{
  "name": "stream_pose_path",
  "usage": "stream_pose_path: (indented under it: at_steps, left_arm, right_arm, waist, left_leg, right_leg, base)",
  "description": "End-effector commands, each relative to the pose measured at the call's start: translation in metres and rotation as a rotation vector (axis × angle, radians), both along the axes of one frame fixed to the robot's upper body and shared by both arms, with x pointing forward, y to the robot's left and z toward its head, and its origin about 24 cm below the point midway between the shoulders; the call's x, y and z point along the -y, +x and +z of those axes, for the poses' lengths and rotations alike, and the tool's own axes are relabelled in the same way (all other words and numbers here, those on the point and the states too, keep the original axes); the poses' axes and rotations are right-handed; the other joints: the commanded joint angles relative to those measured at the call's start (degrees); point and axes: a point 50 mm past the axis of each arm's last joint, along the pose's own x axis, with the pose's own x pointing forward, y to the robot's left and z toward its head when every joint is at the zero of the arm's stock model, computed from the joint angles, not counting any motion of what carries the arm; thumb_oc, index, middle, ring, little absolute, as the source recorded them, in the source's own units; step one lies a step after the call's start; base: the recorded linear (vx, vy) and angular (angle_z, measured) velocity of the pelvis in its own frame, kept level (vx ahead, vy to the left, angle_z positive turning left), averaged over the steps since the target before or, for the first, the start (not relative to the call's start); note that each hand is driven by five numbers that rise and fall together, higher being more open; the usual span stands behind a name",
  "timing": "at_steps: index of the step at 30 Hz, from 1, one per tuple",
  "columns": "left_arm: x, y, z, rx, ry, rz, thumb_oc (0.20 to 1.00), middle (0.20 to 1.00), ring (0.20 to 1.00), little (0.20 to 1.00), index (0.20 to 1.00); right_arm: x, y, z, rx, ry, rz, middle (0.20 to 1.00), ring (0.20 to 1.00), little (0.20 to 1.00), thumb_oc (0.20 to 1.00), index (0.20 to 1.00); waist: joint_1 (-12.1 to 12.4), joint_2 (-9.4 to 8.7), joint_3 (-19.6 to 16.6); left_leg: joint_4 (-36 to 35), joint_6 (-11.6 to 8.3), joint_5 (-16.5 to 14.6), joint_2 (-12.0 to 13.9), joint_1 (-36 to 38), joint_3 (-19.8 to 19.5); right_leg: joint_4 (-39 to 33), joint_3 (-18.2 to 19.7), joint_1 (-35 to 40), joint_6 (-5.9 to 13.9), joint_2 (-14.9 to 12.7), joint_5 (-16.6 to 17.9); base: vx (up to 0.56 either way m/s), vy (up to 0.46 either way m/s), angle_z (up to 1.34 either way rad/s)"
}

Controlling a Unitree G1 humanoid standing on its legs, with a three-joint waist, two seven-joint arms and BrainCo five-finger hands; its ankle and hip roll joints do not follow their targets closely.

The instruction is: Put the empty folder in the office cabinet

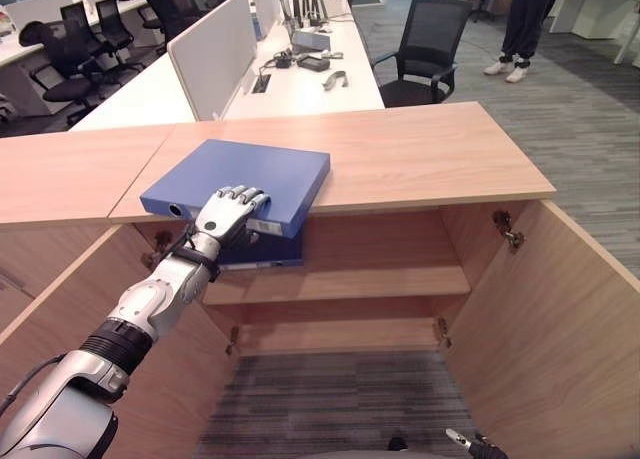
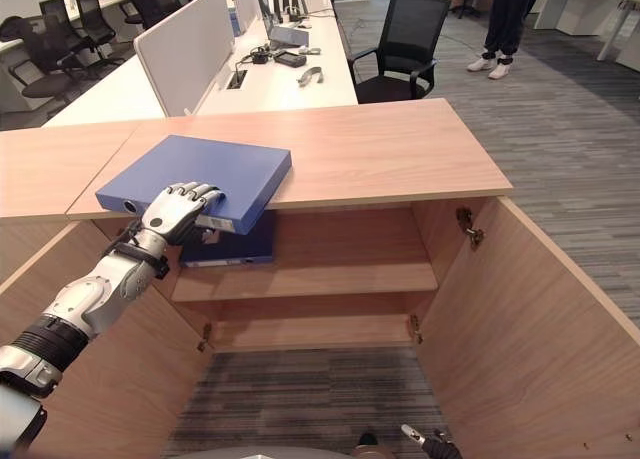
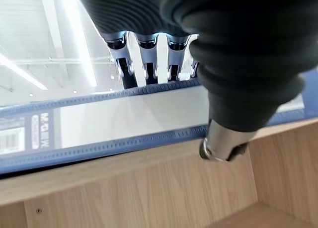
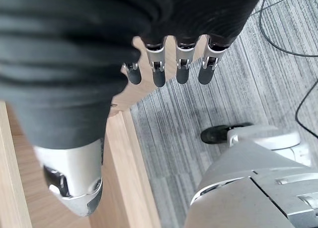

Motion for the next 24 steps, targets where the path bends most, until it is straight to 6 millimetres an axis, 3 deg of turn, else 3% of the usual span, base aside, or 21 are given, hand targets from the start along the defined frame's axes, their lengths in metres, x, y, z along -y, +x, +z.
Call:
stream_pose_path:
  at_steps: [1,18,20,22,24]
  left_arm:
    - [-0.014,0.016,0.044,0.131,0.042,0.047,0.200,0.200,0.200,0.200,0.200]
    - [-0.016,0.013,0.055,0.182,-0.017,0.054,0.200,0.200,0.200,0.200,0.200]
    - [-0.016,0.013,0.061,0.204,-0.021,0.047,0.200,0.200,0.200,0.200,0.200]
    - [-0.009,0.011,0.093,0.317,-0.058,0.004,0.200,0.200,0.200,0.200,0.200]
    - [-0.006,0.008,0.110,0.382,-0.074,-0.021,0.200,0.200,0.200,0.200,0.200]
  right_arm:
    - [0.006,0.020,0.005,0.066,0.004,-0.056,1.000,1.000,1.000,1.000,1.000]
    - [0.003,0.018,0.003,0.074,0.030,-0.124,1.000,1.000,1.000,1.000,1.000]
    - [0.002,0.018,0.003,0.075,0.032,-0.124,1.000,1.000,1.000,1.000,1.000]
    - [0.000,0.020,0.002,0.075,0.039,-0.118,1.000,1.000,1.000,1.000,1.000]
    - [-0.001,0.020,0.002,0.074,0.041,-0.118,1.000,1.000,1.000,1.000,1.000]
  waist:
    - [-0.9,-0.53,2.0]
    - [-0.7,-0.71,1.8]
    - [-0.6,-0.66,1.8]
    - [-0.3,-0.61,1.8]
    - [-0.2,-0.58,1.8]
  left_leg:
    - [0.7,-1.58,-4.6,1.1,2.1,0.1]
    - [0.7,-1.64,-4.4,1.1,2.0,0.3]
    - [0.7,-1.63,-4.4,1.0,2.0,0.3]
    - [0.7,-1.61,-4.2,1.0,1.7,-0.1]
    - [0.7,-1.59,-4.1,0.9,1.5,-0.2]
  right_leg:
    - [1.0,2.0,5.3,4.06,0.0,-9.3]
    - [1.0,2.0,5.4,4.05,0.1,-9.3]
    - [1.0,1.9,5.4,4.06,0.0,-9.2]
    - [0.9,1.8,5.2,4.11,-0.1,-9.2]
    - [0.9,1.6,5.2,4.12,-0.1,-9.2]
  base:
    - [0.00,0.000,0.00]
    - [0.00,0.000,0.00]
    - [0.00,0.000,0.00]
    - [-0.04,-0.016,0.01]
    - [0.00,0.000,0.00]
